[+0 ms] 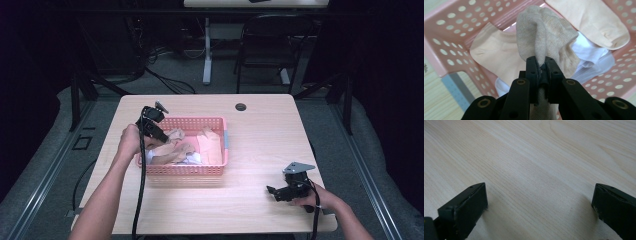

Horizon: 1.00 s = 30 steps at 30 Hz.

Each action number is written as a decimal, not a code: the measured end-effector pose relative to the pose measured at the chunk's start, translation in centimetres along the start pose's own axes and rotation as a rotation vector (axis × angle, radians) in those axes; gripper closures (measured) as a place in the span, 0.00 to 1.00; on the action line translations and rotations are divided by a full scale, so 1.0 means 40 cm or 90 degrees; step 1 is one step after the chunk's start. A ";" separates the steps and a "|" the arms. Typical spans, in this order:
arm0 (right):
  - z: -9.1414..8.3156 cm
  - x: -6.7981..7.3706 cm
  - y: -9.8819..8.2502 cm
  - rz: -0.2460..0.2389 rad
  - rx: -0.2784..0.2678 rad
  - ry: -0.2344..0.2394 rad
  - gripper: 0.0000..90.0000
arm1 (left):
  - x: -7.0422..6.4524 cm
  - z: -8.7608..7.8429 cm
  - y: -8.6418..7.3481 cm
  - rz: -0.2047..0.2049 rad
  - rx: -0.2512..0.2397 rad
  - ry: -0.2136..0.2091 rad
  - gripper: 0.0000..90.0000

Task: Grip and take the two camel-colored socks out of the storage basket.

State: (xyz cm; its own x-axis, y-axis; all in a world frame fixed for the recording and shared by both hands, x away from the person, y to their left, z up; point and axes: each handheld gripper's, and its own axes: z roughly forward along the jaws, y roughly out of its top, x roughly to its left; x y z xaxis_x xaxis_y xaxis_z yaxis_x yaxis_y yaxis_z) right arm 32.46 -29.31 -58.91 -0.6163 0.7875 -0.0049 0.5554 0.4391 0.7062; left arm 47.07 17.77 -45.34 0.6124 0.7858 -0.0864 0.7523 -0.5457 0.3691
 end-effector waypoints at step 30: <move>0.000 0.000 0.000 0.000 0.000 0.000 0.00 | 0.125 -0.231 -0.105 -0.076 -0.091 0.059 0.92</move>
State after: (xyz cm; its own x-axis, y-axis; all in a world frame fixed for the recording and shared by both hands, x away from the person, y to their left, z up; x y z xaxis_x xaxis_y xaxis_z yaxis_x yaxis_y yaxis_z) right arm 32.46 -29.31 -58.91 -0.6163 0.7875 -0.0044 0.5559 0.4390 0.7059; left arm 44.71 26.69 -38.78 0.4914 0.8692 -0.0548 0.7717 -0.4054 0.4900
